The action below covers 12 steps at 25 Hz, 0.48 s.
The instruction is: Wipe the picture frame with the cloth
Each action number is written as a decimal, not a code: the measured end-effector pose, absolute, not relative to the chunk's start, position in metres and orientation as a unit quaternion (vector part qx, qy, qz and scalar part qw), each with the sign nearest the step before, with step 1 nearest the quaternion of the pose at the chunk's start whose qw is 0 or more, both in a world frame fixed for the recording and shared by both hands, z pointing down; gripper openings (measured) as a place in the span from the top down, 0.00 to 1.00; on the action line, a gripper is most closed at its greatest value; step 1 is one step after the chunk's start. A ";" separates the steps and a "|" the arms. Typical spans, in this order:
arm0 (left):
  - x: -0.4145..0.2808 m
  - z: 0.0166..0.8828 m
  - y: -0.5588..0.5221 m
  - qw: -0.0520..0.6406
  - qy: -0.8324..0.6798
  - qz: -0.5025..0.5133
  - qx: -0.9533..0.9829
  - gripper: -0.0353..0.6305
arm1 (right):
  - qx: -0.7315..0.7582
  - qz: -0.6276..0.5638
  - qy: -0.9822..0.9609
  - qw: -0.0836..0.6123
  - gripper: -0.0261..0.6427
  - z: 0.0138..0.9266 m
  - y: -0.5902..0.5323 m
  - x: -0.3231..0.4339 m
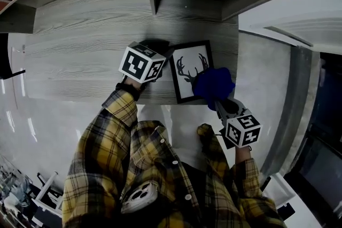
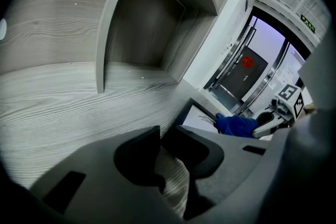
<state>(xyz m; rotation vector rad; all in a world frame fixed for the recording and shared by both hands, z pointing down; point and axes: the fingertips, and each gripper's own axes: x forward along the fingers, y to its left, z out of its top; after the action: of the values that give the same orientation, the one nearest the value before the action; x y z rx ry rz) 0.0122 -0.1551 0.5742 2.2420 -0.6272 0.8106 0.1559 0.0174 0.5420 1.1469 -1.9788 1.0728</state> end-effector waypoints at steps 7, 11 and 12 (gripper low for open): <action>-0.006 0.550 -0.159 0.355 -0.271 0.269 0.853 0.82 | 0.453 0.375 -0.781 0.212 0.89 0.470 -0.020 0.146; -0.018 0.507 -0.159 0.349 -0.290 0.226 0.862 0.82 | 0.453 0.347 -0.806 0.159 0.89 0.422 -0.040 0.134; -0.021 0.494 -0.159 0.345 -0.292 0.212 0.866 0.82 | 0.451 0.336 -0.813 0.147 0.89 0.411 -0.047 0.131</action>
<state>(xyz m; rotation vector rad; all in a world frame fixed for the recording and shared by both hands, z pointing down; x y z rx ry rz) -0.0206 -0.1593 0.4944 2.2496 -0.7595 0.5517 0.1308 -0.0472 0.4106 1.2992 -2.3400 0.9683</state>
